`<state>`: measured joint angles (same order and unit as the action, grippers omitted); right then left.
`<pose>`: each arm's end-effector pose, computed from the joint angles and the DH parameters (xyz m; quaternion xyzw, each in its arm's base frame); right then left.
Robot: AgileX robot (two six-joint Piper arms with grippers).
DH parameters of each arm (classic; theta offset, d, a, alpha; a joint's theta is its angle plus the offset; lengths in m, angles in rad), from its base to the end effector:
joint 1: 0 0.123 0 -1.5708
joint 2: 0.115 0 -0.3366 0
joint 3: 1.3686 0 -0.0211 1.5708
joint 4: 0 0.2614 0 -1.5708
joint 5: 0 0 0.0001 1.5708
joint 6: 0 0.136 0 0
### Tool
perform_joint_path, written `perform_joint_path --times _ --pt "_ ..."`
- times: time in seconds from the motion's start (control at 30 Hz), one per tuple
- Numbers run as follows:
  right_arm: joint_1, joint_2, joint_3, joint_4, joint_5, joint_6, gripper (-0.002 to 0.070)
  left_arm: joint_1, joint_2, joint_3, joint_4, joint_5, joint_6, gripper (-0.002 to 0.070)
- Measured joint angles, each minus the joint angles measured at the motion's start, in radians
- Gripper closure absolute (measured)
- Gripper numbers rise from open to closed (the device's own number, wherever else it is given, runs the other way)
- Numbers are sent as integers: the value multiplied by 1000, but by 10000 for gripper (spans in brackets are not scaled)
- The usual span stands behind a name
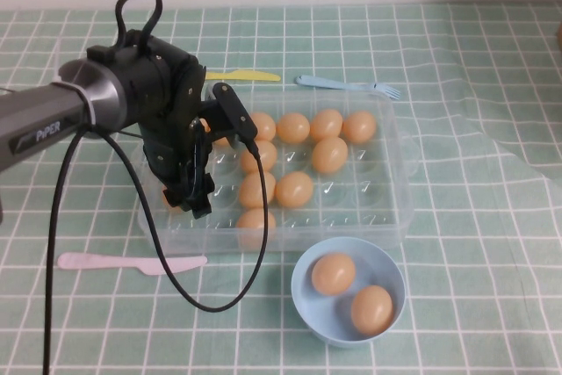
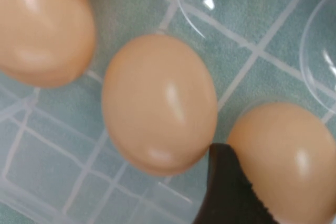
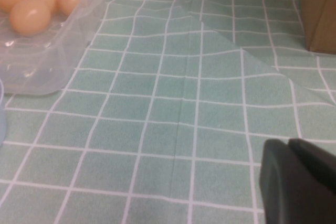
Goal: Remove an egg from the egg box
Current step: Pick up the egg from the plastic box, then place the egg in the bowl
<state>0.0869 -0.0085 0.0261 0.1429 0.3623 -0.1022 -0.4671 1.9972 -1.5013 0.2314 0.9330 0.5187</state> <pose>0.0540 0.0116 0.1592 -0.0373 0.8007 0.0556 0.5954 0.4164 -0.1819 0.1971 0.5178 0.8420 0.1029 0.1109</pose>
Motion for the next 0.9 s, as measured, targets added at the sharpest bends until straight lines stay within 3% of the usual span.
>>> perform_joint_path --times 0.53,0.7,0.9 --pt "0 0 0 0 0 0 694 -20 -141 0 -4 36 -10 326" --pt "0 0 0 0 0 0 694 -91 -228 0 -29 137 -32 326" --pt "0 0 0 0 0 0 694 -263 -281 0 -140 235 6 326"
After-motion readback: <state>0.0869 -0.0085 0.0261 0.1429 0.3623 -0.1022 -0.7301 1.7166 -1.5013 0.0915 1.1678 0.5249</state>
